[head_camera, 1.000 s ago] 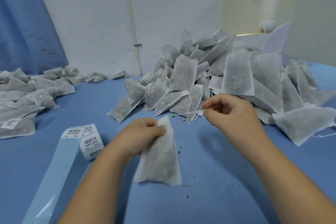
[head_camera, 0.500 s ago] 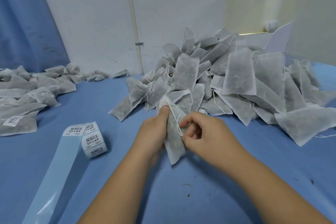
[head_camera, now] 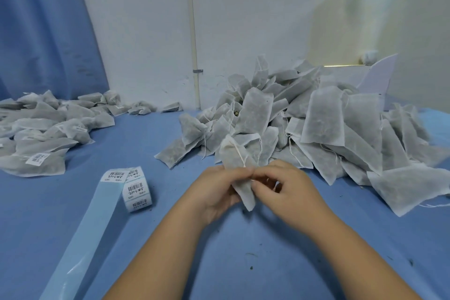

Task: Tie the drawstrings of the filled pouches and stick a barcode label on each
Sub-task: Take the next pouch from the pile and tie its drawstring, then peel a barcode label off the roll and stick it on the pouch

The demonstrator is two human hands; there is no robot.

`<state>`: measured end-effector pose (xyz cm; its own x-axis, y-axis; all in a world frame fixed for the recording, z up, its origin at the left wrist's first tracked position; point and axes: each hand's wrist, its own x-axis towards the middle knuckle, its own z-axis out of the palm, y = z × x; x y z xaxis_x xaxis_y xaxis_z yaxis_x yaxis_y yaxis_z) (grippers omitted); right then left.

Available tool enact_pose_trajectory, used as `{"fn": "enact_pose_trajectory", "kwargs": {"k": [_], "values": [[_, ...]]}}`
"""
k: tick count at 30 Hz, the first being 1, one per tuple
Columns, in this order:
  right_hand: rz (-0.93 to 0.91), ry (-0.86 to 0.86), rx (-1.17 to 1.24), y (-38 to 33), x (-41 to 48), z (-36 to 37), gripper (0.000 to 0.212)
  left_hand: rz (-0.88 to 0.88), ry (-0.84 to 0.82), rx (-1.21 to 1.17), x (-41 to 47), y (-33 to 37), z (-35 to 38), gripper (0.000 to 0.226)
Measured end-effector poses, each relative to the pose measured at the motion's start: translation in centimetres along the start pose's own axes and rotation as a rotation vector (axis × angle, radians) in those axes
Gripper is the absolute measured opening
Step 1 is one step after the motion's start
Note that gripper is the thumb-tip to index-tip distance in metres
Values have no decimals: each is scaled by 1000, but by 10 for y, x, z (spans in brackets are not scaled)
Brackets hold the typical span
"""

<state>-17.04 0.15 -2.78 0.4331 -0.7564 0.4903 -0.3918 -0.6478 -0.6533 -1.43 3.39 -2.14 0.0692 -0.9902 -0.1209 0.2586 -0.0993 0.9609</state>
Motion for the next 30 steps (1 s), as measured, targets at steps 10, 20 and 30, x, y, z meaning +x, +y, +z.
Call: {"fn": "enact_pose_trajectory", "kwargs": {"k": [10, 20, 30], "values": [[179, 7, 348, -12, -8, 15, 32, 183, 186, 182, -29, 67, -45, 6], [179, -246, 282, -62, 23, 98, 19, 298, 359, -112, -100, 94, -179, 16], [367, -398, 449, -93, 54, 165, 15, 19, 271, -379, -122, 37, -226, 28]]}}
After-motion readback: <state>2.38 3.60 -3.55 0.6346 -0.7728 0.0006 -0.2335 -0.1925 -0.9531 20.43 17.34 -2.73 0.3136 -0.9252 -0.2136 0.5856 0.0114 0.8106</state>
